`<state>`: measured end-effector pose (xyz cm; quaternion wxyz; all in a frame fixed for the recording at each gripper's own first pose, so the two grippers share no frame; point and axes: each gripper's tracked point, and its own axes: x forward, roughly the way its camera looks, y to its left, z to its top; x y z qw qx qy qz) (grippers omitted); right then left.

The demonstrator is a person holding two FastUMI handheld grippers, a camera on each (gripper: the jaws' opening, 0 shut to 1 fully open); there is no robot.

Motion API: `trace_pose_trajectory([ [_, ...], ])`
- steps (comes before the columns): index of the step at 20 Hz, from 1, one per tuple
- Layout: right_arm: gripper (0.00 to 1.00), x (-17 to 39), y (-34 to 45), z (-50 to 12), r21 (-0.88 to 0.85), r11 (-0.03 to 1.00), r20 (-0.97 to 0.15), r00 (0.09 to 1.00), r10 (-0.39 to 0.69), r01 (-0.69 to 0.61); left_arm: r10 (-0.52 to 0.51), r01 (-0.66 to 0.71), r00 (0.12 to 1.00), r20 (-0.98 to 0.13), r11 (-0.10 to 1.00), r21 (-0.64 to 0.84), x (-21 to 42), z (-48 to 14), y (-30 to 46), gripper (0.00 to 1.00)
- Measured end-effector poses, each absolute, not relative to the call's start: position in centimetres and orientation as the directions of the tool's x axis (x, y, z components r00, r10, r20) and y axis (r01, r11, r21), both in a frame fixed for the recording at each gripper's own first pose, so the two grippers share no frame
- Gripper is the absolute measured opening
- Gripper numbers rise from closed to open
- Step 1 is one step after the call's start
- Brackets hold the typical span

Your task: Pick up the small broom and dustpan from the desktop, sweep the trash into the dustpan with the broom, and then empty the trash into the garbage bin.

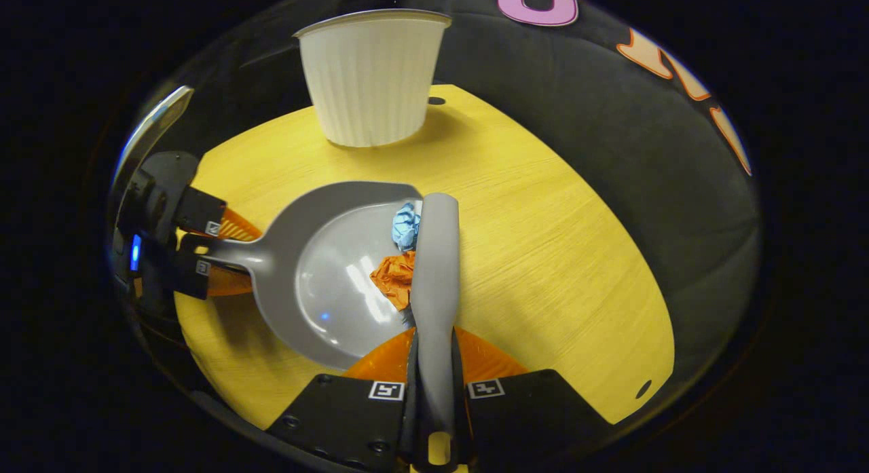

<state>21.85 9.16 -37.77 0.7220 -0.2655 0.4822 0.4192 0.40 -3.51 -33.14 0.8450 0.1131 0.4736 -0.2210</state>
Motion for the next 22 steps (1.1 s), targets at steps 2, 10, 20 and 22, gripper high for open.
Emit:
trace_pose_trajectory([
  [2,0.18,22.2,9.9,-36.2,0.067,0.533,-0.897,0.184,0.403,-0.843,-0.27,0.478,0.458,-0.847,0.878,-0.021,0.3,-33.1,-3.6,0.27],
  [10,0.19,26.3,0.6,-33.1,0.141,0.873,-0.772,0.5,0.393,-0.468,-0.267,0.439,0.556,-0.787,0.898,0.005,1.7,-31.8,-4.0,0.25],
  [20,0.18,20.3,-7.0,-35.8,0.232,0.928,-0.772,0.525,0.357,-0.29,-0.26,0.362,0.731,-0.631,0.931,0.037,2.2,-29.4,-5.0,0.27],
  [22,0.19,18.6,-6.4,-36.3,0.26,0.921,-0.773,0.509,0.379,-0.292,-0.25,0.345,0.756,-0.605,0.937,0.045,2.6,-29.7,-4.8,0.26],
])
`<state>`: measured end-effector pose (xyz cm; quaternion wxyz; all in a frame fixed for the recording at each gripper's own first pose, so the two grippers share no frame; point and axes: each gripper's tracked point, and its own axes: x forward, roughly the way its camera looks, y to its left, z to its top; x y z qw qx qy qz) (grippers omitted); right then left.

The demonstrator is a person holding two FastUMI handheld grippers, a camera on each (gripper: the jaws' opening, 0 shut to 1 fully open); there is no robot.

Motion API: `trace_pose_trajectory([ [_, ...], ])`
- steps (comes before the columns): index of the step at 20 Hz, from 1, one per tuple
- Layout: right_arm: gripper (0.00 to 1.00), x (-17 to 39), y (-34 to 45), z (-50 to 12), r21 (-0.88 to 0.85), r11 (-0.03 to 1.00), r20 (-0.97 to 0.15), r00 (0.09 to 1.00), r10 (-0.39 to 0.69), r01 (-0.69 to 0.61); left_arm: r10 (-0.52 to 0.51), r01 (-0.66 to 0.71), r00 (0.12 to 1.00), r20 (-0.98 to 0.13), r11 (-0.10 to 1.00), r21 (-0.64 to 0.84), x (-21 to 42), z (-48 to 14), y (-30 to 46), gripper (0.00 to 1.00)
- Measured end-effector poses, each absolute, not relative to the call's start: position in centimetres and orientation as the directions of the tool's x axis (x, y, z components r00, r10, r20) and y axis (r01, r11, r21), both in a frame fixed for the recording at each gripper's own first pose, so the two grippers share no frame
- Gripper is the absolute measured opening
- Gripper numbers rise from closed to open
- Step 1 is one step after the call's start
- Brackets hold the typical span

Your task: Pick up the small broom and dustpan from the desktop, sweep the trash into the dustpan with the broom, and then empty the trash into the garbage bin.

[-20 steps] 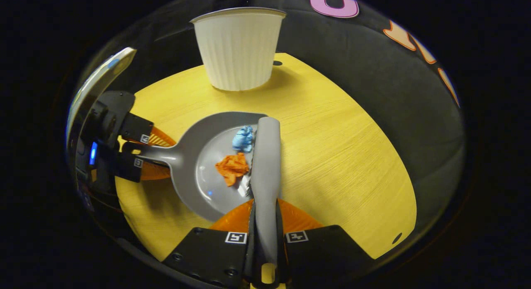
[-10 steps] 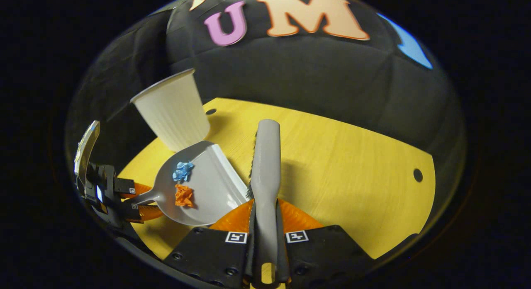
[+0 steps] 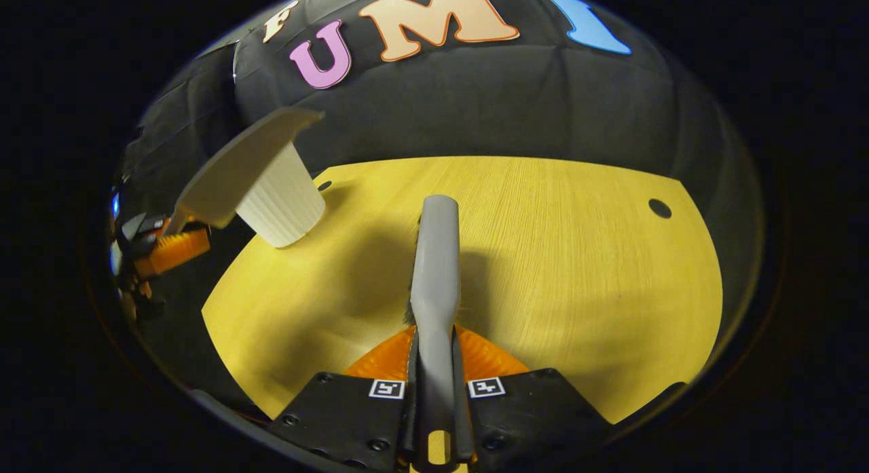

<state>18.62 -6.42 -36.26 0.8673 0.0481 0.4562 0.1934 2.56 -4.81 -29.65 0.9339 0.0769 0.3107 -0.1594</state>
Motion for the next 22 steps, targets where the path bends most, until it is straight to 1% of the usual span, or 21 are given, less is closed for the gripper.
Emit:
trace_pose_trajectory([
  [2,0.18,17.2,-6.1,-36.8,0.266,0.915,-0.778,0.493,0.389,-0.303,-0.214,0.324,0.781,-0.586,0.942,0.087,2.7,-29.3,-4.5,0.25],
  [3,0.18,16.7,-5.9,-37.0,0.265,0.913,-0.776,0.493,0.393,-0.309,-0.182,0.311,0.798,-0.574,0.941,0.133,2.9,-29.2,-4.1,0.28],
  [5,0.19,15.5,-4.9,-37.3,0.281,0.907,-0.775,0.484,0.407,-0.314,-0.11,0.275,0.829,-0.548,0.934,0.228,3.5,-29.6,-3.3,0.25],
  [6,0.18,15.0,-4.7,-37.5,0.288,0.905,-0.774,0.48,0.413,-0.314,-0.079,0.256,0.837,-0.541,0.931,0.261,3.6,-29.9,-2.9,0.27],
  [8,0.19,14.7,-4.0,-37.7,0.302,0.901,-0.773,0.473,0.422,-0.312,-0.016,0.202,0.85,-0.527,0.933,0.298,3.9,-30.2,-3.3,0.25],
  [11,0.18,13.5,-3.5,-38.1,0.309,0.897,-0.777,0.461,0.43,-0.316,0.117,0.13,0.846,-0.521,0.902,0.412,3.7,-30.6,-2.9,0.26],
  [12,0.18,13.5,-3.5,-38.2,0.312,0.895,-0.778,0.456,0.433,-0.318,0.158,0.115,0.841,-0.517,0.883,0.456,3.7,-30.7,-2.9,0.24],
  [13,0.19,13.5,-3.5,-38.2,0.314,0.894,-0.78,0.451,0.435,-0.319,0.193,0.107,0.832,-0.519,0.864,0.493,3.7,-30.7,-2.6,0.27],
  [15,0.18,13.4,-3.3,-38.4,0.31,0.892,-0.785,0.441,0.435,-0.328,0.252,0.098,0.819,-0.515,0.824,0.559,3.7,-30.6,-2.2,0.27],
  [17,0.18,13.3,-3.4,-38.4,0.302,0.891,-0.792,0.431,0.432,-0.339,0.307,0.131,0.806,-0.507,0.742,0.657,3.5,-30.4,-2.0,0.24],
  [18,0.18,13.2,-3.5,-38.2,0.3,0.89,-0.796,0.424,0.433,-0.344,0.33,0.16,0.801,-0.5,0.686,0.71,3.2,-30.4,-2.1,0.28],
  [19,0.18,13.3,-3.5,-38.1,0.296,0.889,-0.799,0.42,0.431,-0.35,0.344,0.199,0.801,-0.49,0.619,0.76,3.2,-30.3,-2.2,0.24],
  [20,0.18,13.4,-3.7,-37.7,0.291,0.888,-0.801,0.416,0.43,-0.356,0.358,0.238,0.799,-0.484,0.551,0.8,3.1,-30.3,-2.6,0.26],
  [22,0.18,13.4,-3.8,-37.3,0.287,0.885,-0.807,0.406,0.429,-0.366,0.376,0.308,0.8,-0.467,0.411,0.858,3.0,-30.5,-3.4,0.24],
])
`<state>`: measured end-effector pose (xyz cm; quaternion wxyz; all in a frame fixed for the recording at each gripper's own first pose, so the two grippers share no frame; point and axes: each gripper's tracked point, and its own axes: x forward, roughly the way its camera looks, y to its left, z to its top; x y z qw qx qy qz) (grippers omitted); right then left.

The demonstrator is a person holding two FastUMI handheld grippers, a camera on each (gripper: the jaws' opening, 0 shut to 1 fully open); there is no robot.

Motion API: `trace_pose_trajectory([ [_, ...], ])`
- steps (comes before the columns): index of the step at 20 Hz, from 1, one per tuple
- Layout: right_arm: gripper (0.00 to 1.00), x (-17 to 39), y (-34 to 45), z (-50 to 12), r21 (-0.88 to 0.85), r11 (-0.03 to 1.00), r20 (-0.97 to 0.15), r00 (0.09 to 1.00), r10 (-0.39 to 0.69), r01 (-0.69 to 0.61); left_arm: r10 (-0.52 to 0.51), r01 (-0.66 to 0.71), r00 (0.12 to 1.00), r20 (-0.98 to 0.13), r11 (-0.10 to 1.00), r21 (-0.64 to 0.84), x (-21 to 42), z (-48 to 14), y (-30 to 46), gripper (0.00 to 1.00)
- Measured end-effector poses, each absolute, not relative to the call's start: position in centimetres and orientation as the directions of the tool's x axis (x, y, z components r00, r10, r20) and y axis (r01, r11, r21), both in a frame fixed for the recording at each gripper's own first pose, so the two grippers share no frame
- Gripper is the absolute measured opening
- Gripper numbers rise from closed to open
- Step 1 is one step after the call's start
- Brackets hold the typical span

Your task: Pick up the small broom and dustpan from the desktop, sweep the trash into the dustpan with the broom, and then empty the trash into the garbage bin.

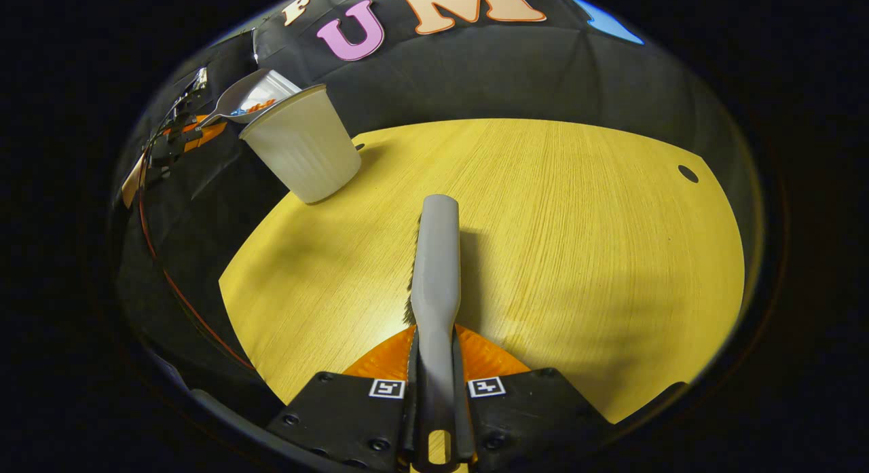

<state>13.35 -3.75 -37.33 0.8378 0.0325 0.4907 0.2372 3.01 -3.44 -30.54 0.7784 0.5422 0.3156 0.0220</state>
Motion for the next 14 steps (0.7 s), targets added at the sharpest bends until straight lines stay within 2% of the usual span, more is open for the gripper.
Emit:
trace_pose_trajectory([
  [2,0.18,13.3,-3.9,-37.1,0.286,0.882,-0.809,0.399,0.432,-0.374,0.391,0.364,0.802,-0.451,0.28,0.889,3.4,-30.3,-3.3,0.27],
  [7,0.18,13.3,-4.2,-36.4,0.281,0.878,-0.809,0.397,0.434,-0.387,0.394,0.423,0.845,-0.361,-0.079,0.903,4.2,-27.1,-2.8,0.27],
  [9,0.18,13.3,-4.3,-36.3,0.272,0.879,-0.812,0.396,0.428,-0.393,0.393,0.428,0.854,-0.342,-0.156,0.89,4.5,-26.4,-2.5,0.24],
  [10,0.18,13.3,-4.3,-36.3,0.268,0.879,-0.812,0.398,0.426,-0.394,0.396,0.428,0.854,-0.338,-0.164,0.889,4.6,-26.2,-2.3,0.24],
  [11,0.18,13.4,-4.3,-36.3,0.265,0.879,-0.812,0.4,0.425,-0.395,0.394,0.425,0.85,-0.35,-0.12,0.897,4.6,-26.4,-2.3,0.26],
  [14,0.18,13.4,-4.2,-36.3,0.267,0.882,-0.806,0.411,0.425,-0.388,0.401,0.355,0.819,-0.41,0.208,0.912,3.4,-27.4,-2.9,0.25],
])
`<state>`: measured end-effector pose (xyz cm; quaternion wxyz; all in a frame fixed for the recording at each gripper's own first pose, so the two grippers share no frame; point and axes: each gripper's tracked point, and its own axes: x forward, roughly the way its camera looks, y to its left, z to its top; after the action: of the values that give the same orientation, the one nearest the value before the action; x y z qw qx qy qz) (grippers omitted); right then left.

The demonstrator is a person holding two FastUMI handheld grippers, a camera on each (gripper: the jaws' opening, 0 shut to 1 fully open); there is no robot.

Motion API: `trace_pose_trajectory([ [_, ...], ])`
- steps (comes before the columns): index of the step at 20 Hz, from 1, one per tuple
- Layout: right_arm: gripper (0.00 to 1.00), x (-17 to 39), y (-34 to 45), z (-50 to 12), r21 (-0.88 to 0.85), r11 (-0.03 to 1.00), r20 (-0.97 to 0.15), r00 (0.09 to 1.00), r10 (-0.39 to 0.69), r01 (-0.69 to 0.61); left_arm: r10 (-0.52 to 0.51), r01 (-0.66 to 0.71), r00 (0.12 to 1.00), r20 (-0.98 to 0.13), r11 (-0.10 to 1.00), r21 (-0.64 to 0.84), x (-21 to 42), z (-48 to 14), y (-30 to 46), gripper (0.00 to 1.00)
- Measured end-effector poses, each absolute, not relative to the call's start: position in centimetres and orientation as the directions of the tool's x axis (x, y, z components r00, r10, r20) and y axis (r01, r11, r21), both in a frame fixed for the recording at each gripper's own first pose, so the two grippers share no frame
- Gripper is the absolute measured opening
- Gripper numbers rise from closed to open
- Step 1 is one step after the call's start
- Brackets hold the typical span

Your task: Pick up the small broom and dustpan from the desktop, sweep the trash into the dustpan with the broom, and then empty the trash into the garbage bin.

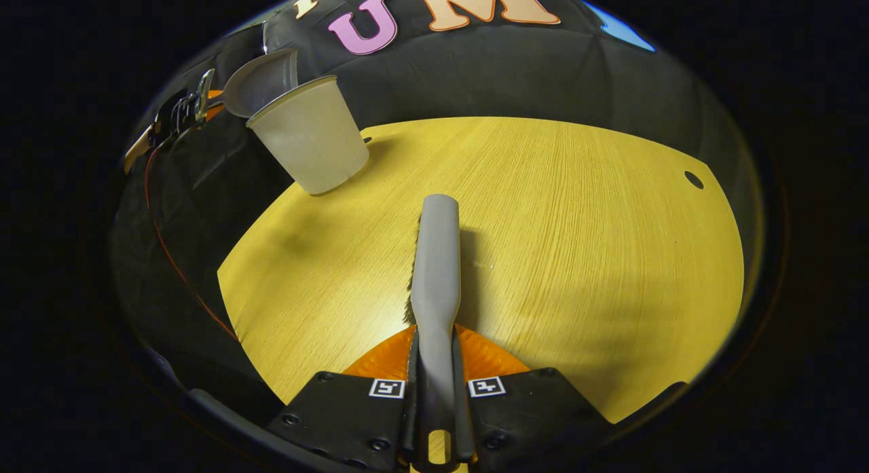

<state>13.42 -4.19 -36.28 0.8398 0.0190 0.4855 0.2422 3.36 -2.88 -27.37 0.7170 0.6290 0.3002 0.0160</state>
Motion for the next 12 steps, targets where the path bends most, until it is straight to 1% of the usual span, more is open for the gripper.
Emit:
trace_pose_trajectory([
  [1,0.18,13.4,-4.2,-36.2,0.271,0.883,-0.803,0.416,0.427,-0.384,0.388,0.315,0.814,-0.432,0.33,0.89,3.0,-27.8,-3.7,0.26],
  [2,0.18,13.4,-4.2,-36.1,0.275,0.883,-0.799,0.42,0.43,-0.381,0.356,0.272,0.82,-0.449,0.446,0.852,2.5,-28.2,-5.0,0.24],
  [3,0.18,13.5,-4.2,-36.3,0.274,0.885,-0.796,0.428,0.428,-0.376,0.325,0.237,0.824,-0.465,0.547,0.803,2.0,-28.7,-6.4,0.25],
  [5,0.18,13.6,-4.1,-36.2,0.261,0.892,-0.787,0.454,0.418,-0.369,0.26,0.183,0.837,-0.482,0.696,0.694,1.3,-29.3,-9.5,0.25],
  [7,0.18,13.6,-4.0,-36.4,0.252,0.899,-0.774,0.484,0.409,-0.357,0.198,0.17,0.842,-0.503,0.786,0.594,0.4,-30.0,-12.8,0.24],
  [8,0.18,13.7,-3.9,-36.7,0.25,0.903,-0.766,0.499,0.405,-0.349,0.152,0.173,0.85,-0.505,0.825,0.538,-0.2,-30.6,-14.9,0.27],
  [9,0.18,13.7,-3.7,-36.9,0.247,0.907,-0.761,0.511,0.399,-0.34,0.104,0.181,0.851,-0.515,0.861,0.474,-0.6,-31.3,-17.2,0.25],
  [10,0.18,13.6,-3.7,-37.0,0.246,0.911,-0.759,0.519,0.394,-0.332,0.061,0.187,0.847,-0.528,0.896,0.403,-0.9,-32.1,-19.2,0.24],
  [11,0.18,13.6,-3.6,-37.0,0.24,0.914,-0.756,0.528,0.387,-0.326,0.023,0.193,0.841,-0.54,0.921,0.339,-1.3,-32.9,-21.2,0.27],
  [12,0.18,13.7,-3.7,-36.9,0.231,0.919,-0.753,0.539,0.377,-0.321,-0.009,0.201,0.834,-0.552,0.937,0.287,-1.8,-33.6,-22.8,0.26],
])
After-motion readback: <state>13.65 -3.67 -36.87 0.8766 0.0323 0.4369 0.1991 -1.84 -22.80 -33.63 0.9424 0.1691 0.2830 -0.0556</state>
